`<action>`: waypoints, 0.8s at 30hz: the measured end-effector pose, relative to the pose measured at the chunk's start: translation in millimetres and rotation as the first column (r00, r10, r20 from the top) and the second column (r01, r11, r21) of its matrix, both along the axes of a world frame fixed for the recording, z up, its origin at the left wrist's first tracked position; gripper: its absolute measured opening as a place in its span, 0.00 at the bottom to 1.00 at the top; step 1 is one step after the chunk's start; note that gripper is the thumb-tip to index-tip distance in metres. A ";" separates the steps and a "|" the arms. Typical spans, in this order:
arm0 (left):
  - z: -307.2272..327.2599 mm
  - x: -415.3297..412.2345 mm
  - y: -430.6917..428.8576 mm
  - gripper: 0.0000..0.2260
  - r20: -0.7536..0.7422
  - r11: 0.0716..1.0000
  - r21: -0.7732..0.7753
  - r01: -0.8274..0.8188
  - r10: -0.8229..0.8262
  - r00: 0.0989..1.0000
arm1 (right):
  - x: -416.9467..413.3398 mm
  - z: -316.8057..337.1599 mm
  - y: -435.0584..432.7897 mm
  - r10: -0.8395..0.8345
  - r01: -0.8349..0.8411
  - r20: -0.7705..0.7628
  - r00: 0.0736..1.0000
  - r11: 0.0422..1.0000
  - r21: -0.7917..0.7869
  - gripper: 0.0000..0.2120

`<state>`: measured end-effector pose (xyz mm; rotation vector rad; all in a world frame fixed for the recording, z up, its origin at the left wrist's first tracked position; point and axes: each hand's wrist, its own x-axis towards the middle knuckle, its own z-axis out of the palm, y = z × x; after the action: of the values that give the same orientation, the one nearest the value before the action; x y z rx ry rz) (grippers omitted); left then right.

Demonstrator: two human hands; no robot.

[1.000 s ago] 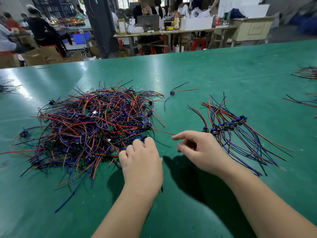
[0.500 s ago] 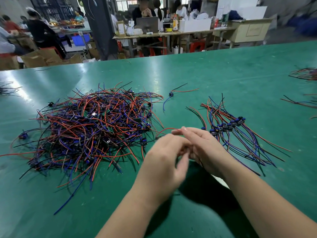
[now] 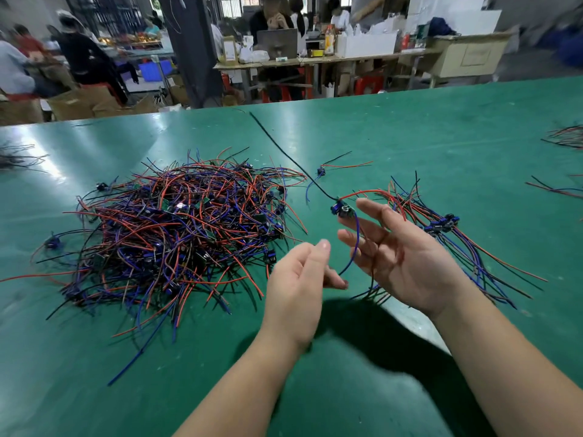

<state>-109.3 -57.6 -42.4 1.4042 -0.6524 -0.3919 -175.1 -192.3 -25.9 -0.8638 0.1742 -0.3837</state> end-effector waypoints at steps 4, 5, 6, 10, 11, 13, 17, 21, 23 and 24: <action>0.6 9.9 0.5 0.13 -0.057 0.999 0.028 -0.023 0.025 0.998 | -0.4 -0.9 5.7 0.070 -0.070 -0.006 0.998 0.997 -0.028 0.15; 0.6 11.3 0.8 0.15 -0.067 1.000 0.012 0.011 -0.010 0.998 | -0.4 -1.5 6.9 0.092 -0.092 -0.018 0.996 0.995 -0.042 0.15; 0.9 12.1 1.0 0.16 -0.085 0.999 -0.013 0.036 -0.037 0.996 | -0.2 -2.2 8.1 0.117 -0.119 -0.032 0.993 0.991 -0.058 0.15; 3.6 13.3 0.4 0.12 -0.295 0.977 -0.212 0.039 -0.102 0.950 | 1.4 -5.3 11.5 0.204 -0.218 -0.117 0.972 0.969 -0.115 0.16; 4.6 14.8 0.8 0.13 -0.354 0.967 -0.254 0.024 -0.116 0.928 | 1.9 -5.6 11.7 0.205 -0.221 -0.136 0.969 0.968 -0.117 0.16; 7.2 18.8 2.4 0.12 -0.463 0.950 -0.312 -0.003 -0.149 0.874 | 2.4 -5.0 11.2 0.179 -0.199 -0.161 0.971 0.973 -0.116 0.15; 14.7 23.6 6.8 0.10 -0.603 0.967 -0.256 0.001 -0.161 0.781 | 0.1 -0.2 4.7 0.098 -0.107 -0.104 0.990 0.990 -0.091 0.17; 12.6 17.0 9.1 0.11 -0.553 0.980 -0.023 0.198 -0.178 0.814 | -6.8 4.8 -6.3 0.113 -0.115 0.044 0.993 0.992 0.049 0.29; 9.7 12.6 9.0 0.10 -0.532 0.961 -0.005 0.275 -0.236 0.813 | -8.6 4.1 -9.1 0.137 -0.145 0.087 0.987 0.985 0.093 0.36; 9.3 11.2 9.2 0.10 -0.523 0.954 -0.006 0.299 -0.258 0.813 | -8.9 3.6 -9.9 0.153 -0.164 0.106 0.982 0.981 0.103 0.39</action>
<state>-98.1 -48.4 -33.0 1.1968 -0.3935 -1.0048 -184.0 -202.3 -22.3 -0.7414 0.0347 -0.2633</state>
